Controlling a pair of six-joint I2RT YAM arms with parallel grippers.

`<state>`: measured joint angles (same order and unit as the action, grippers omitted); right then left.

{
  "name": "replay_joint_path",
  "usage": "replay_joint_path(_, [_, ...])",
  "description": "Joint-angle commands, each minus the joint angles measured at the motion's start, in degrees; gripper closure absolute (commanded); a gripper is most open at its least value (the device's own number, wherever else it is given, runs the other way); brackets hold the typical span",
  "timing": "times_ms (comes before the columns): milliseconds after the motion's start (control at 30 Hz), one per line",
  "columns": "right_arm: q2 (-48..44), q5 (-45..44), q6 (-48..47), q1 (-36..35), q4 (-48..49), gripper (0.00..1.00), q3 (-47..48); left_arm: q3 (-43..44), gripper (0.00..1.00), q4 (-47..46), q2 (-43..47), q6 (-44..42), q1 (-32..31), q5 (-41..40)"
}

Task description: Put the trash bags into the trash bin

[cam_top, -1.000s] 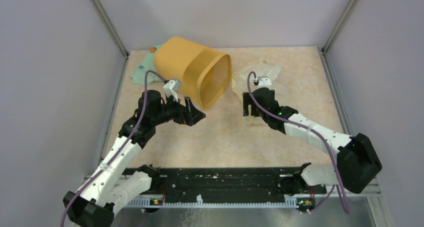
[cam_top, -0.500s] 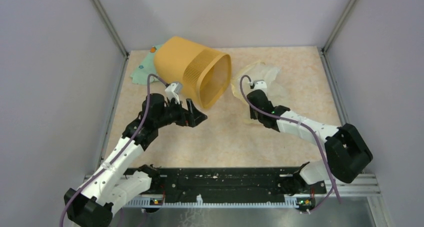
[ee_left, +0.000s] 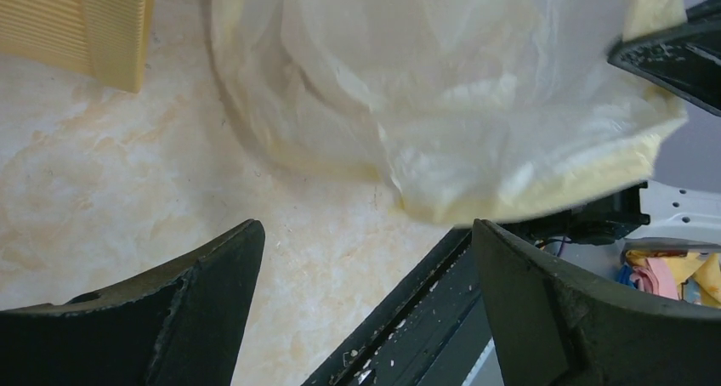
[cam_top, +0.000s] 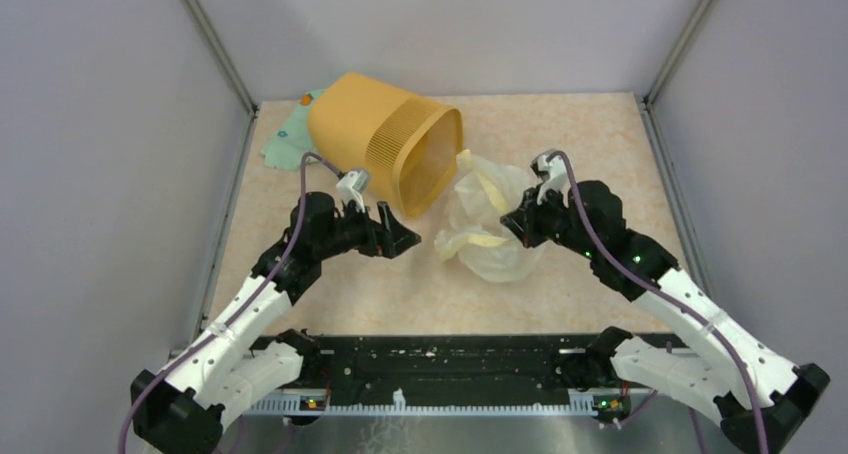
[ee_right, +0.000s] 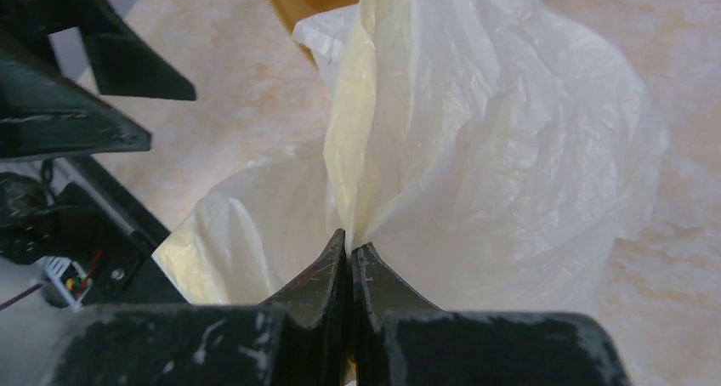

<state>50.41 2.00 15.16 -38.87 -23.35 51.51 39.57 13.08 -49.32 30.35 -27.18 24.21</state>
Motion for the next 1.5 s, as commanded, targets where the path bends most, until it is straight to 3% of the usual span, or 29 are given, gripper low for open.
replay_joint_path(0, [-5.60,8.14,1.40,-0.65,-2.58,1.00,0.55,-0.18,0.03,-4.56,-1.34,2.26,-0.21,1.94])
replay_joint_path(167, [-7.87,7.10,5.23,-0.66,-4.67,1.00,-1.87,0.16,0.09,-1.54,-3.42,5.60,-0.18,2.23])
replay_joint_path(467, [-10.30,-7.60,13.29,-0.61,-16.51,1.00,-5.86,-5.49,0.17,-2.53,-5.54,5.28,-0.29,1.21])
replay_joint_path(700, [-8.14,-10.93,14.31,-0.68,-17.96,0.52,-1.03,-7.77,0.17,-3.66,-6.59,2.61,-0.92,-3.21])
replay_joint_path(867, [-6.89,-11.38,11.21,-0.62,-20.80,0.35,5.68,-9.65,0.15,-8.36,-7.56,2.68,-1.00,-4.90])
replay_joint_path(1033, [-5.53,-10.56,8.44,-0.76,-22.42,0.31,12.89,-10.35,0.16,-12.22,-11.11,3.84,-1.82,-7.04])
replay_joint_path(1233, [-2.74,-3.61,7.15,-3.07,-21.24,0.33,18.94,-10.51,0.19,-16.81,-14.51,5.03,-5.31,-10.57])
replay_joint_path(1333, [-0.01,-5.68,7.66,-8.89,-20.68,0.34,20.15,-11.18,0.21,-19.38,-16.12,5.85,-6.48,-12.75])
replay_joint_path(1467, [5.14,-15.14,9.17,-21.52,-20.42,0.35,21.44,-11.57,0.27,-22.11,-17.82,6.79,-7.61,-12.88])
